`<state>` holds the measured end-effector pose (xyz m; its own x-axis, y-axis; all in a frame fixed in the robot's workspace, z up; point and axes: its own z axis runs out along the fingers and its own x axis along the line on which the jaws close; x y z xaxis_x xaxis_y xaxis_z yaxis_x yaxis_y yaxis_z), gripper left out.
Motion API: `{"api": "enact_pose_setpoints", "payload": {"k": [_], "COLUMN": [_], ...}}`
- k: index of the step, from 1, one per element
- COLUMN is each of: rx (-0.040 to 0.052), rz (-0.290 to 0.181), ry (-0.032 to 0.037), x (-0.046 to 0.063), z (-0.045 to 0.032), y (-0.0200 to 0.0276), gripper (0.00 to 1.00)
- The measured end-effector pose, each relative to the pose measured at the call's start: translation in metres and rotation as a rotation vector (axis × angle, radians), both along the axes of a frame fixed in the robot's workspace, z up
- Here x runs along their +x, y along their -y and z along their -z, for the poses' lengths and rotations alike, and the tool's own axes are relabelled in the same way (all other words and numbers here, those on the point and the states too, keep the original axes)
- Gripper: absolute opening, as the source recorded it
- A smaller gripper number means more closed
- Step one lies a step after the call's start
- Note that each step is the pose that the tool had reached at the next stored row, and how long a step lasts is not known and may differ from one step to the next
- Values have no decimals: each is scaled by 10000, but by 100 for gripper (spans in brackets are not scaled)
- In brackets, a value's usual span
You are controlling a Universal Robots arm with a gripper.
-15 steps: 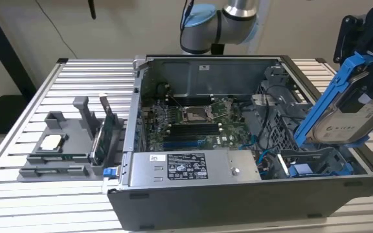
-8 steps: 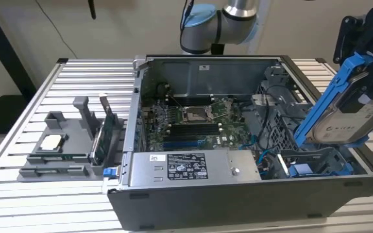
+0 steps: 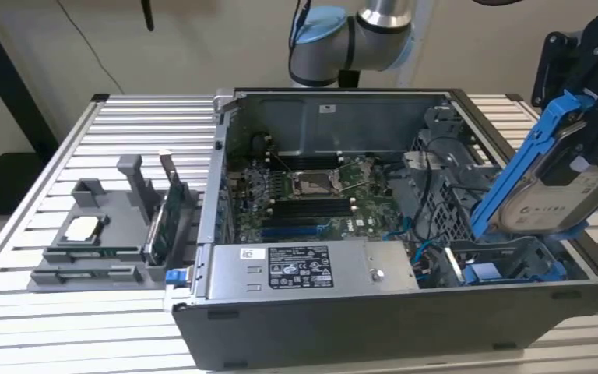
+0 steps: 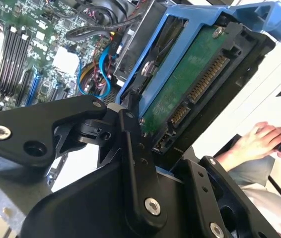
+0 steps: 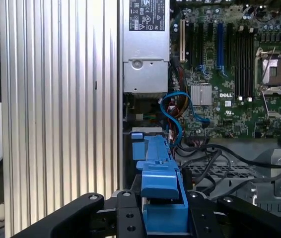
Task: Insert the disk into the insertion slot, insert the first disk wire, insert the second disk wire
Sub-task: 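Insert the disk into the insertion slot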
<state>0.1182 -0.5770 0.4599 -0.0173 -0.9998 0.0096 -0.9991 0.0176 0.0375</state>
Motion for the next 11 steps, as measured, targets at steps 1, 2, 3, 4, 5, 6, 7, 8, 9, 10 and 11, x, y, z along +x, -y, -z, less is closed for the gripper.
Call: {"api": "enact_pose_setpoints", "payload": {"k": [1,2,3,4,5,6,7,8,9,10,11], "rx": [0,0,0,0,1,0,1,0,-1,-2,0], "rz": [0,0,0,0,0,0,0,0,0,0,0], "ry": [0,0,0,0,0,0,0,0,0,0,0], "x": [0,0,0,0,0,0,0,0,0,0,0], "z": [6,12,18,24,31,36,39,40,40,40,41], "y": [0,0,0,0,0,0,0,0,0,0,0], "gripper": [33,33,33,33,33,33,33,33,33,33,33]}}
